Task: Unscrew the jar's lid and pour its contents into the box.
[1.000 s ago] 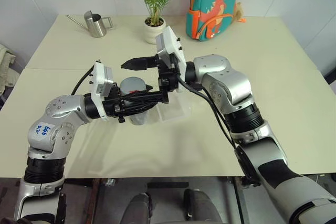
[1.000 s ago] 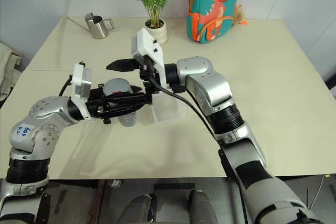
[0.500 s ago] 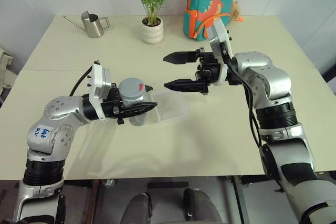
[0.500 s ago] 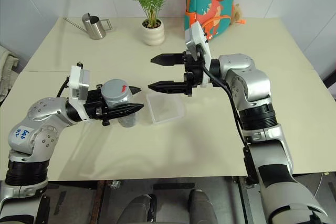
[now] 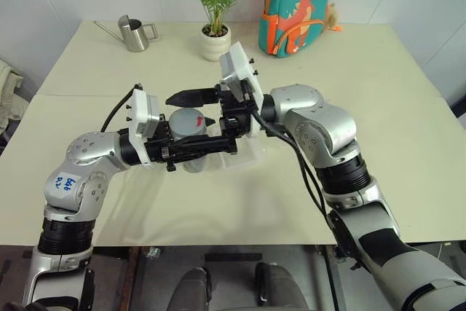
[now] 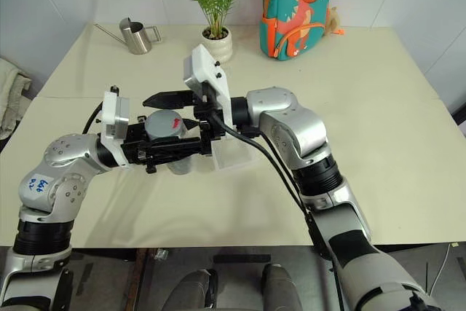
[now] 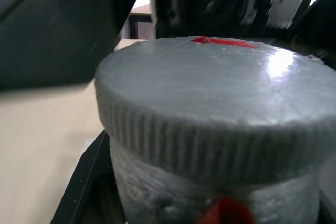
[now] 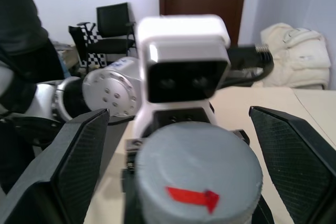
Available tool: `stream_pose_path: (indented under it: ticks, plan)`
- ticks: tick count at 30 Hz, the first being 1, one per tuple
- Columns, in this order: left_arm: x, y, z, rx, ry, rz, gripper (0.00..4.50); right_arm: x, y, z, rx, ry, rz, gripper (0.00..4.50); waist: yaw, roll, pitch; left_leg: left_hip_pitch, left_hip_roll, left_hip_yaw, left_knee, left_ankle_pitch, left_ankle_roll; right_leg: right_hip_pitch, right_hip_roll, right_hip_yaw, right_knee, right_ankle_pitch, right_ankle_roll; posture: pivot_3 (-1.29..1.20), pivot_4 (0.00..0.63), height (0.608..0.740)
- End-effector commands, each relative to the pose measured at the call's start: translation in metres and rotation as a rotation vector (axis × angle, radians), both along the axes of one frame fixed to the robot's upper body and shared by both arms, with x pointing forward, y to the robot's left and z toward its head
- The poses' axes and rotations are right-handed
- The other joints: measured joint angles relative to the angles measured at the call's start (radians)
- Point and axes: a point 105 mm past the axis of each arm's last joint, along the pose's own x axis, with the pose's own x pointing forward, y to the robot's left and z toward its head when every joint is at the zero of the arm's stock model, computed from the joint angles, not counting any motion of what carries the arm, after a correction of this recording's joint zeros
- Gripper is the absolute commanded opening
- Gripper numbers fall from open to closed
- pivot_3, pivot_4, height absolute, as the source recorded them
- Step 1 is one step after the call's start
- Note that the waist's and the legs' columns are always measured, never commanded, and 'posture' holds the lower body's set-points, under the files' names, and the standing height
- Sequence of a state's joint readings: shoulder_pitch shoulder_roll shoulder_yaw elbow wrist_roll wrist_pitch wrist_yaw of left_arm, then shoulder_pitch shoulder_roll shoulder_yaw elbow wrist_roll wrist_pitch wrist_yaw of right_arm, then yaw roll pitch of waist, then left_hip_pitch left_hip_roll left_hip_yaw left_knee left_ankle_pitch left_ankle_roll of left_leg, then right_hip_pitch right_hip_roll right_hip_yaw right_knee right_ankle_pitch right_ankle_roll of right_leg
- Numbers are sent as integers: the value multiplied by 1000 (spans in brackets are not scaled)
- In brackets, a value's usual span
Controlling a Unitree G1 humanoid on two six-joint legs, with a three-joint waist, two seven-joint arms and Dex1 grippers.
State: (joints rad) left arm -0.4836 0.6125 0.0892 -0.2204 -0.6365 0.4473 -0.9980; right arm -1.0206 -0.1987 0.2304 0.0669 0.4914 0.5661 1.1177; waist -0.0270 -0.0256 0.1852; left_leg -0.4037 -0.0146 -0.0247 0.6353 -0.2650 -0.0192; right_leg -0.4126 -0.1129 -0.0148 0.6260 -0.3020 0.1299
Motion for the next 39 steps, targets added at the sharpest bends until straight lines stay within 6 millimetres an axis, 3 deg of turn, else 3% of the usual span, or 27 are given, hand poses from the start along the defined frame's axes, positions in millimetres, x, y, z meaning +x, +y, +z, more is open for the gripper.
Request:
stream_pose_path:
  ticks: [1, 8, 15, 21, 23, 26, 31, 35, 39]
  plan:
    - [-3, -4, 9, -5, -52, -22, 2184, -2, 3, 11, 25, -56, 4, 4461, 0, 0, 0, 0, 0, 0, 0, 0, 0, 0, 0, 0, 0, 0, 0, 0, 150, 740]
    - [-4, -4, 9, -10, -57, -22, 2184, 13, -8, 13, 30, -60, -55, 4461, -2, 0, 0, 0, 0, 0, 0, 0, 0, 0, 1, 0, 0, 0, 0, 0, 150, 740]
    - [-5, -4, 9, -20, -58, -23, 2184, 46, -46, 19, 13, -67, -187, 4461, -1, 0, 0, 0, 0, 1, 0, 0, 0, 0, 0, 0, 0, 0, 0, 0, 150, 740]
    - [-6, -3, 7, -23, -52, -21, 2184, 65, -86, 22, -4, -44, -260, 4461, 8, 0, 0, 0, -2, 2, 0, 0, 1, 1, -1, -1, -1, 0, 1, 0, 150, 740]
    - [-7, -2, 7, -22, -51, -20, 2184, 67, -91, 23, -5, -43, -270, 4461, 5, 0, 0, 0, -2, 3, 0, -1, 3, 1, -1, 0, -2, 0, 1, 0, 150, 740]
    - [-7, -2, 7, -23, -50, -19, 2184, 62, -88, 27, 2, -45, -244, 4461, -9, 0, 0, 0, -2, 6, 0, -2, 2, -1, 0, 2, -3, 1, 1, 0, 150, 740]
    - [-6, -1, 7, -26, -52, -17, 2184, 28, -65, 38, 41, -49, -75, 4461, -7, 0, 0, 0, 4, 6, -1, -1, 1, -2, 2, 2, -2, 1, 1, 0, 150, 740]
    - [-5, -1, 8, -27, -54, -16, 2184, 6, -48, 37, 33, -54, 14, 4461, 1, 0, 0, 0, 3, 6, 1, -2, 2, -1, 1, 2, -2, 1, 1, 0, 150, 740]
    - [-6, -1, 12, -49, -40, -28, 2184, -4, -35, 35, 22, -51, 42, 4461, 3, 0, 0, 0, 1, 5, 2, -2, 3, 0, -1, 2, -2, 1, 2, 0, 150, 740]
